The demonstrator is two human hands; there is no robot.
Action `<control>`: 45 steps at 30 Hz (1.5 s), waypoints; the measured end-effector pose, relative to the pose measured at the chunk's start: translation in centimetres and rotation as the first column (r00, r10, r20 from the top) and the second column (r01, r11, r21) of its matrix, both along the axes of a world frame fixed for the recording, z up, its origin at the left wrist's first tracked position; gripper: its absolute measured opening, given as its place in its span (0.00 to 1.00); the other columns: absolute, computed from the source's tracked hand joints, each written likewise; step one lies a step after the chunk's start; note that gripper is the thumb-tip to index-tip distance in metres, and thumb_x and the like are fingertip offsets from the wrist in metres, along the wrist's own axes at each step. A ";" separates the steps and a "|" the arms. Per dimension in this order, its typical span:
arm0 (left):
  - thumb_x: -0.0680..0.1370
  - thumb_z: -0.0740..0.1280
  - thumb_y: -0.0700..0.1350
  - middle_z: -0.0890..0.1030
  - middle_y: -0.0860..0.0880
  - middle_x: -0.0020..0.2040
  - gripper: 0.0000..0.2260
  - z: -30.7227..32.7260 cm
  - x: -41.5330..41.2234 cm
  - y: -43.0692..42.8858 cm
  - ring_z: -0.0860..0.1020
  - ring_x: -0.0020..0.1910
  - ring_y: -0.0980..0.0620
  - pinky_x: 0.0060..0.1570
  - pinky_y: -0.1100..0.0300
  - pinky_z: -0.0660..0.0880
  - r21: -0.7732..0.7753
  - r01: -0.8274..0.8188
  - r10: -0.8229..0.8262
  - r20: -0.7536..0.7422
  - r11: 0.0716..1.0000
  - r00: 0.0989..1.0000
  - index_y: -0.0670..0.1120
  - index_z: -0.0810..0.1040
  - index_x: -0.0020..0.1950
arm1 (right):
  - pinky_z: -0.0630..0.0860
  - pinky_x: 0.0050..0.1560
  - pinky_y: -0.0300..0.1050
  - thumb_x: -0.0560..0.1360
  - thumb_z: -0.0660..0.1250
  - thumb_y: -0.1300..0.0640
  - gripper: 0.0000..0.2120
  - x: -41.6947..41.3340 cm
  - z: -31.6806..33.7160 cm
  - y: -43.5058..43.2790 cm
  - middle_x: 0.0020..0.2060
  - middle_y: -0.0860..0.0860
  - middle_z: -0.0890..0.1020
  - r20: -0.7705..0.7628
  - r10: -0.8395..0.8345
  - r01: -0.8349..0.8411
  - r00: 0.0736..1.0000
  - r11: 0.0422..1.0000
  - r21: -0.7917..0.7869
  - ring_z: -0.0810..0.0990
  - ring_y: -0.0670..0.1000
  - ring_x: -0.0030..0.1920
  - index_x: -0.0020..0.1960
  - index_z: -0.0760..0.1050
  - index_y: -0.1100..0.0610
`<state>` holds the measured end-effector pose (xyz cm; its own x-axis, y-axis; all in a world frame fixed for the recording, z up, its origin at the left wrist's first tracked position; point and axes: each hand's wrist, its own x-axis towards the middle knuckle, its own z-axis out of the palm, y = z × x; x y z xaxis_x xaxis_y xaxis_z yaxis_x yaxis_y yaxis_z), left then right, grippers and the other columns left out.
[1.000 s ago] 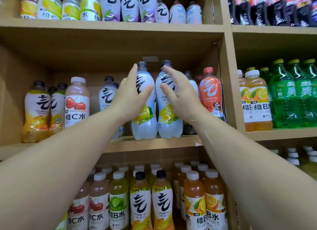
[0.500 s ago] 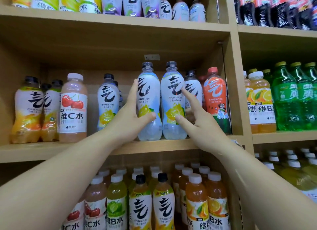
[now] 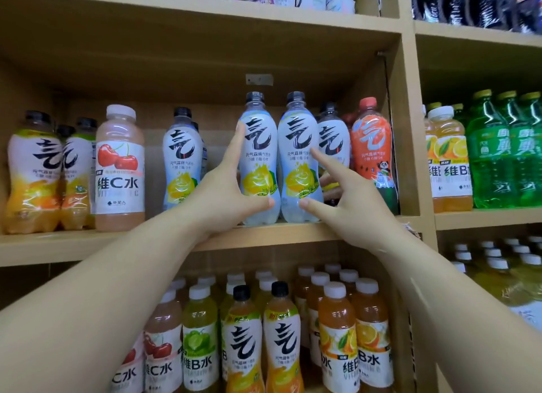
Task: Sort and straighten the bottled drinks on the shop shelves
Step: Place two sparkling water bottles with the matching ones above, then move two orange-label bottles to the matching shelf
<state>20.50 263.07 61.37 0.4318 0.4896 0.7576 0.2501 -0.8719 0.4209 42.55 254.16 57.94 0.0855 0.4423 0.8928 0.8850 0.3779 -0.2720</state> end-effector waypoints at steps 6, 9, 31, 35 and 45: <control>0.72 0.79 0.45 0.82 0.58 0.47 0.55 -0.1 -0.2 -0.2 0.84 0.44 0.56 0.41 0.60 0.82 -0.036 0.010 -0.010 -0.020 0.999 1.000 0.75 0.39 0.76 | 0.78 0.58 0.44 0.75 0.77 0.51 0.36 0.2 -0.2 0.3 0.57 0.46 0.76 0.010 -0.063 0.063 0.998 0.997 0.037 0.79 0.43 0.50 0.79 0.65 0.40; 0.72 0.79 0.50 0.79 0.55 0.51 0.55 -0.1 0.0 -0.5 0.83 0.44 0.54 0.42 0.56 0.82 0.020 -0.083 0.084 -0.061 0.996 0.995 0.74 0.37 0.76 | 0.77 0.57 0.43 0.75 0.76 0.51 0.37 0.2 -0.1 0.2 0.57 0.47 0.76 0.010 -0.065 0.065 0.998 0.998 0.023 0.79 0.43 0.50 0.79 0.65 0.39; 0.75 0.74 0.40 0.73 0.50 0.53 0.15 -19.3 -1.5 -4.0 0.75 0.50 0.48 0.53 0.56 0.73 0.266 -0.347 0.194 0.468 0.899 0.862 0.41 0.77 0.59 | 0.80 0.56 0.43 0.78 0.72 0.54 0.13 0.1 -18.5 -3.0 0.56 0.43 0.78 -0.240 -0.020 0.009 0.970 0.999 -0.048 0.79 0.40 0.56 0.62 0.78 0.48; 0.74 0.76 0.47 0.74 0.53 0.58 0.25 -24.2 -0.5 -2.3 0.76 0.55 0.52 0.55 0.53 0.75 -0.199 -0.339 0.382 0.251 0.920 0.889 0.53 0.71 0.68 | 0.76 0.67 0.42 0.77 0.71 0.43 0.31 -2.3 -21.2 0.5 0.69 0.42 0.74 -0.339 0.052 -0.161 0.939 0.940 -0.302 0.74 0.40 0.66 0.77 0.66 0.47; 0.71 0.73 0.58 0.76 0.58 0.69 0.36 -28.9 0.9 2.3 0.75 0.68 0.55 0.69 0.49 0.72 -0.577 -0.133 0.214 0.075 0.806 0.974 0.57 0.63 0.76 | 0.72 0.69 0.48 0.77 0.72 0.48 0.46 -4.4 -25.9 5.1 0.73 0.50 0.74 -0.332 -0.046 -0.131 0.942 0.862 -0.490 0.74 0.54 0.72 0.83 0.46 0.51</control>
<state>21.40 265.40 32.42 0.2164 0.9052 0.3658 0.2818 -0.4167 0.8643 38.15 259.24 32.08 0.2987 0.8283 0.4739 0.7002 0.1471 -0.6986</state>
